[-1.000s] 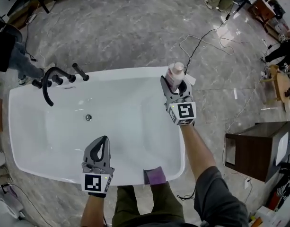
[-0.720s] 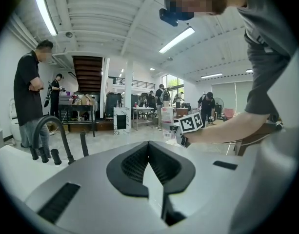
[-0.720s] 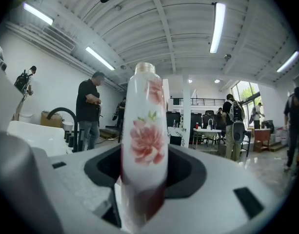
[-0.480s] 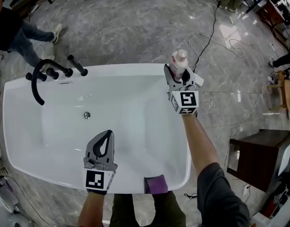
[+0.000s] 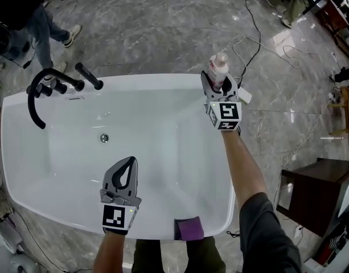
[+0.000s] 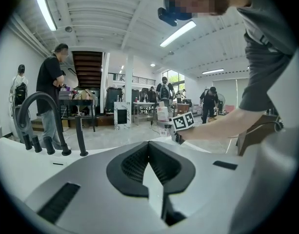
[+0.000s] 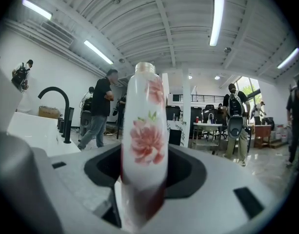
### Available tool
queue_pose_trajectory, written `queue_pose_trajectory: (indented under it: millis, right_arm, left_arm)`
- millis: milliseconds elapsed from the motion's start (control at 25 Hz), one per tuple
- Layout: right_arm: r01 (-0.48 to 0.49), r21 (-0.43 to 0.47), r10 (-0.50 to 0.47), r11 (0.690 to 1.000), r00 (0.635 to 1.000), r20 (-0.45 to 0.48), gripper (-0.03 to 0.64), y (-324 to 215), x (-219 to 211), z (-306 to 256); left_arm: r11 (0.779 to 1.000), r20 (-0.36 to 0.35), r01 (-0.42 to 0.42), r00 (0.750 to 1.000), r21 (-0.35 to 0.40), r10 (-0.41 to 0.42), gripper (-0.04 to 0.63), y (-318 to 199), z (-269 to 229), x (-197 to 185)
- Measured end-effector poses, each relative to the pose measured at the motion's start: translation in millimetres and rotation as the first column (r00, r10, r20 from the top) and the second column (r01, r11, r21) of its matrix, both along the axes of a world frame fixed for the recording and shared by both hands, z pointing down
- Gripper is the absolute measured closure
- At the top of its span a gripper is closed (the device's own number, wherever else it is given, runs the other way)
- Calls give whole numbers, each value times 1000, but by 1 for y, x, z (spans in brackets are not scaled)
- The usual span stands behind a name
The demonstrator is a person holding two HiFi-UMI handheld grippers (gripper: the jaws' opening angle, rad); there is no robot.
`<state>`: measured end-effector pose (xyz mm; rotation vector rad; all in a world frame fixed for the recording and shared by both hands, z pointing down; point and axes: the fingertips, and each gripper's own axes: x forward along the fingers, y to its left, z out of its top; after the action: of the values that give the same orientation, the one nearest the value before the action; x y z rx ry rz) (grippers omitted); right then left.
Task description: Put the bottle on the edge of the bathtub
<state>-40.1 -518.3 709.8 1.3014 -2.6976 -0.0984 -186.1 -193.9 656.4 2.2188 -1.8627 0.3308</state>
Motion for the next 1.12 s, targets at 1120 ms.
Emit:
queue_pose_trajectory:
  millis: [1120]
  right_arm:
    - [-61, 27, 58, 998, 995, 81, 382, -27, 4, 45]
  left_arm:
    - [997, 20, 6, 1000, -77, -4, 597, -1, 54, 1]
